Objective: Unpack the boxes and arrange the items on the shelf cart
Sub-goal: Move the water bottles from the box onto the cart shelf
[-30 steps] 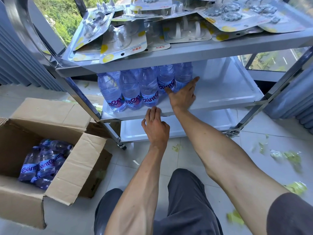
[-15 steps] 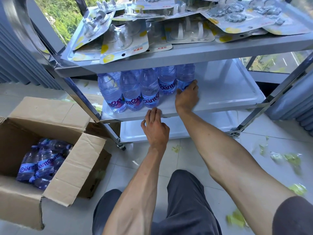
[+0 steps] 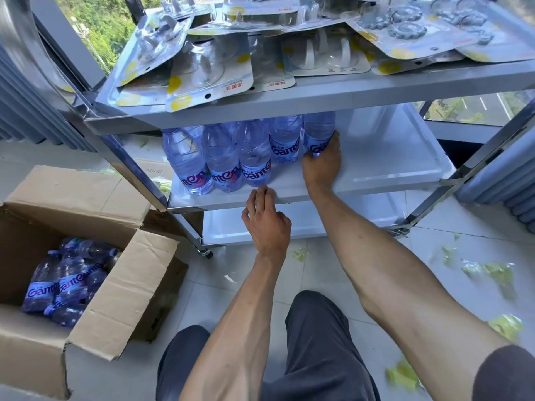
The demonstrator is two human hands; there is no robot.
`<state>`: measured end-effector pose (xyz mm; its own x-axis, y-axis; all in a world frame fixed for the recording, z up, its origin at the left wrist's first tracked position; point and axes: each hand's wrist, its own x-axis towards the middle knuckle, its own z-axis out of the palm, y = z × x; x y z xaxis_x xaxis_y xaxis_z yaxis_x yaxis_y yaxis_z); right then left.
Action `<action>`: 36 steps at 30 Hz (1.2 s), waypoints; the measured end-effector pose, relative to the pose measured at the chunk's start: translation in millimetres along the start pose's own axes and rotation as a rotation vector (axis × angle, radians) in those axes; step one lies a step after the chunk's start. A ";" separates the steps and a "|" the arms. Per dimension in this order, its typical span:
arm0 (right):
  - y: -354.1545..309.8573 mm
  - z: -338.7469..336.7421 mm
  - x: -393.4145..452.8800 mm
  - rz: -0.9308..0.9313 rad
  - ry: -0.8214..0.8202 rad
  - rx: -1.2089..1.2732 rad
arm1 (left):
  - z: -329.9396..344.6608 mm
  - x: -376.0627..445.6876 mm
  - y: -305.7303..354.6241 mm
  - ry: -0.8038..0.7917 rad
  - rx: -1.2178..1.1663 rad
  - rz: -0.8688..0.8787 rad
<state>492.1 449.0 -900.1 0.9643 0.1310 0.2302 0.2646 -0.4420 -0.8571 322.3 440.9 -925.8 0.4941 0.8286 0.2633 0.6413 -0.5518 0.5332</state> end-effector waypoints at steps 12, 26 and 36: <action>-1.7 -9.8 -5.5 -0.024 -0.064 0.000 | 0.7 1.1 -5.7 -0.014 -0.017 0.031; -32.2 -4.3 -200.2 -0.161 -0.015 0.074 | -96.9 8.9 -91.1 0.317 -0.388 -0.692; -140.6 118.3 -309.0 -0.243 -0.587 0.152 | -193.8 20.1 -290.3 0.541 -0.336 -1.009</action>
<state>155.8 575.6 -905.2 0.7000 0.6929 0.1726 0.4285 -0.2143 -0.8778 32.4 636.0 -919.5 -0.5076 0.8511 -0.1340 0.3723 0.3569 0.8568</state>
